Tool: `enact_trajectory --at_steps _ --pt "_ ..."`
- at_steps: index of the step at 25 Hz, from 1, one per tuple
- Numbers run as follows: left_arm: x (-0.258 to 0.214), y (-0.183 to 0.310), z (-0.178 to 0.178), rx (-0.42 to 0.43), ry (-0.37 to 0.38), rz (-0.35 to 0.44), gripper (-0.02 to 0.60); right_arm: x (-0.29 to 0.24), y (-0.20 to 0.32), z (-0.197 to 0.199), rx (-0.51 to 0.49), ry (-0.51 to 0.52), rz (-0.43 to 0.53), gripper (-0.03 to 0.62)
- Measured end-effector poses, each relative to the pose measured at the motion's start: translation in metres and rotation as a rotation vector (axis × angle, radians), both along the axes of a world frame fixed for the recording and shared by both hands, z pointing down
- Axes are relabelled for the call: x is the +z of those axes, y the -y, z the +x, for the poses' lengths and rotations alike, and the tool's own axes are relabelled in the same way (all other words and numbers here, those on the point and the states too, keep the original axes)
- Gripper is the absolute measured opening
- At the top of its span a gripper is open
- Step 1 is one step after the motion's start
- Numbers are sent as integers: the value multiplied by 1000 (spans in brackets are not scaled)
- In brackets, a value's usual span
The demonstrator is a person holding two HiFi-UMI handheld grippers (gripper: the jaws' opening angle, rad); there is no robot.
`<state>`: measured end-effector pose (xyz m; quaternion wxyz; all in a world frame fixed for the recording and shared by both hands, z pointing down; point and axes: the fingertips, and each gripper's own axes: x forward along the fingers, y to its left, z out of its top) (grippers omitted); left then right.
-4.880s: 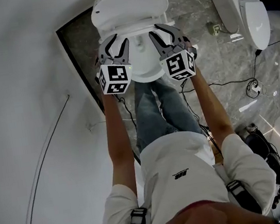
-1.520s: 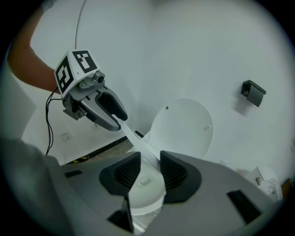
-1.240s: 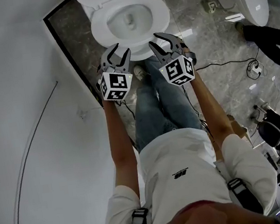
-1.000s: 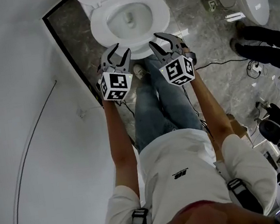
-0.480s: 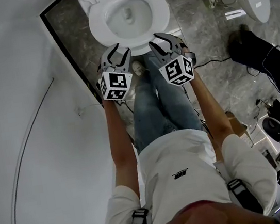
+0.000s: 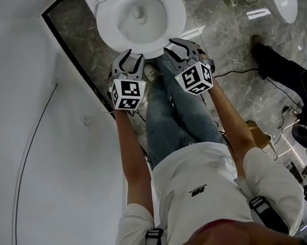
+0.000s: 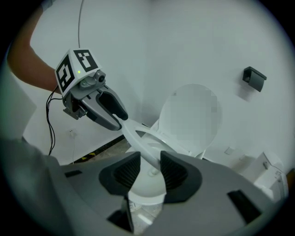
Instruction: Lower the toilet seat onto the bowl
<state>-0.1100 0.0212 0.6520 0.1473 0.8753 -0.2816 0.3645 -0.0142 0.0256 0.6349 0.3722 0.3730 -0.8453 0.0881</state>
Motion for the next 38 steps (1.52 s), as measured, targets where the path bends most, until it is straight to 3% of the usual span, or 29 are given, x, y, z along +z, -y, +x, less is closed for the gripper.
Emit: enact_trajectory --at_steps 38 --pt "74 -54 -6 -38 9 -137 164 74 -53 -5 49 10 -156 118"
